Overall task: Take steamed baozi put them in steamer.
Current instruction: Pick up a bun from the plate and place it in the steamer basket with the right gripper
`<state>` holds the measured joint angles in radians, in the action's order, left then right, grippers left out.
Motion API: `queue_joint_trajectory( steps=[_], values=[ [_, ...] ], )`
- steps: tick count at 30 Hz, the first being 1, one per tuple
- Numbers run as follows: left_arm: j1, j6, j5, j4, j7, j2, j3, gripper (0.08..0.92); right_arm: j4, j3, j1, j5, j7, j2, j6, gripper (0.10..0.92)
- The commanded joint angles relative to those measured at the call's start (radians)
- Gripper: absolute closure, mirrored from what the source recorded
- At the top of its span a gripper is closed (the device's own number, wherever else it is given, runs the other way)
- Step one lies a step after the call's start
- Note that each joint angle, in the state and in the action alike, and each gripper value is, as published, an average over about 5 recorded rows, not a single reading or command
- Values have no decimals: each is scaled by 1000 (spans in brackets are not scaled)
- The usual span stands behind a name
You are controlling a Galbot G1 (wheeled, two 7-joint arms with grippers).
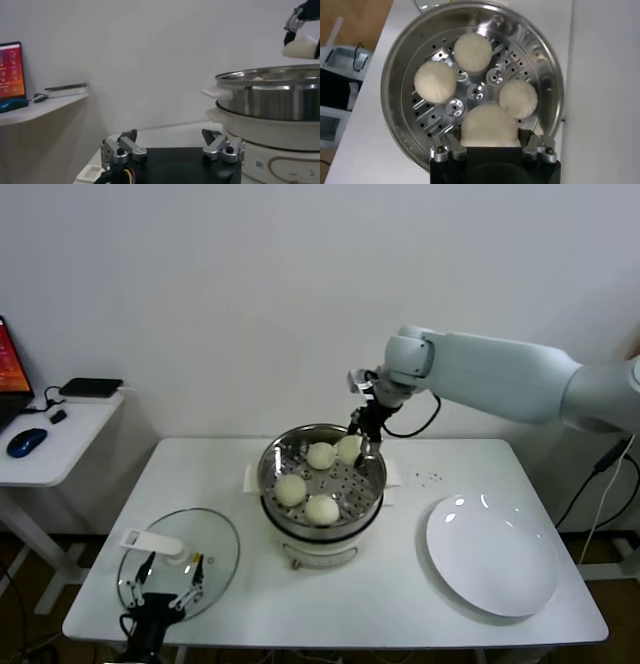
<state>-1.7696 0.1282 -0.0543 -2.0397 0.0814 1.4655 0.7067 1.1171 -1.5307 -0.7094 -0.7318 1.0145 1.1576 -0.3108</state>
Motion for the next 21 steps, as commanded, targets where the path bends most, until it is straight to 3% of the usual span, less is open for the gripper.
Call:
queue_joint_trajectory(
  steps=[1,21],
  values=[
    [3,-1,-1,4,0,-1,1,177,-10,5,87,37,-14,20,-8,296],
    [5,-1,1,13,0,-1,3,177,-14,10,132,75,-17,10,-5,290]
  ],
)
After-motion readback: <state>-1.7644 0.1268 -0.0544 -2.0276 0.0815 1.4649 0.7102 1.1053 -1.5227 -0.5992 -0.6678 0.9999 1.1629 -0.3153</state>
